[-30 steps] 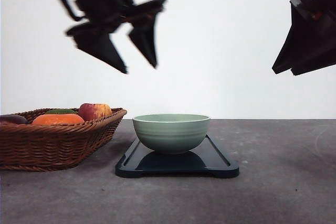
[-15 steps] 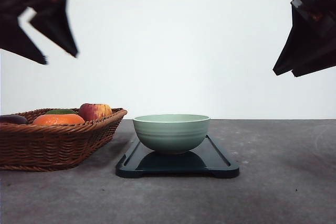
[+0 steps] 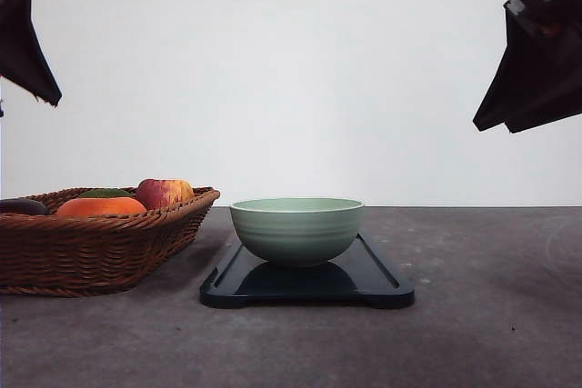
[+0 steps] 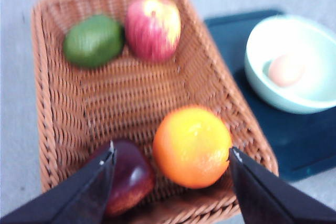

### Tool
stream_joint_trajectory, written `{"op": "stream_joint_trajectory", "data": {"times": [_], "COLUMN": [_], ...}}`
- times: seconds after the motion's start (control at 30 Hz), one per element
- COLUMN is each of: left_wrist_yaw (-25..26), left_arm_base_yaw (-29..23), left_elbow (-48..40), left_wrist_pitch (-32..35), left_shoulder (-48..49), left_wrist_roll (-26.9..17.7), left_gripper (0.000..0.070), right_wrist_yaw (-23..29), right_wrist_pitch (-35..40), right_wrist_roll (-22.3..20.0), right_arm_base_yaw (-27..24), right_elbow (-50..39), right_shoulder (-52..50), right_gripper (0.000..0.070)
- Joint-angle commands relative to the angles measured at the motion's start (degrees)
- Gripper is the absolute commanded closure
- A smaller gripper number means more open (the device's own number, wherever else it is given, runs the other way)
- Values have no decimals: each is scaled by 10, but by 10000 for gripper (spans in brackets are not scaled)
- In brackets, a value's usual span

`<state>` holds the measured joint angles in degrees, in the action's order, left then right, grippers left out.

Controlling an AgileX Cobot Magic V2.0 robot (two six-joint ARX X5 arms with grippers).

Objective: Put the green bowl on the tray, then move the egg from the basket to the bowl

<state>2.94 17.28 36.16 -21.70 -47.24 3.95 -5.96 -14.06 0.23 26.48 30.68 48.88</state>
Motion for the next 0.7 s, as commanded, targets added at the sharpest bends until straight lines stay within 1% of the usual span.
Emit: {"op": "stream_joint_trajectory", "data": {"times": [0.0,0.03,0.07,0.1,0.13,0.2,0.27,0.67], "left_wrist_yaw": [1,1,2,2,4,6,6,6], "left_arm_base_yaw": [2,2,2,2,2,2,2,2], "left_elbow": [5,5,5,5,5,5,5,5], "left_wrist_pitch": [-2,-5,-8,-11,-13,-16,-19,-18], "left_shoulder": [-4,-4,-4,-4,-4,-4,-4,-4], "left_wrist_roll": [5,6,6,6,8,13,13,13], "left_gripper": [272,303,459,683,673,700,700,700], "right_wrist_yaw": [0,0,0,0,0,-6,-15,-15], "right_wrist_pitch": [4,3,2,2,6,16,17,18], "right_wrist_roll": [-5,-5,-5,-5,-5,-4,-5,-5], "right_arm_base_yaw": [3,3,3,3,3,3,4,4], "right_elbow": [3,3,3,3,3,3,3,3], "right_shoulder": [4,4,4,4,4,4,3,3], "right_gripper": [440,443,536,678,673,685,685,685]}}
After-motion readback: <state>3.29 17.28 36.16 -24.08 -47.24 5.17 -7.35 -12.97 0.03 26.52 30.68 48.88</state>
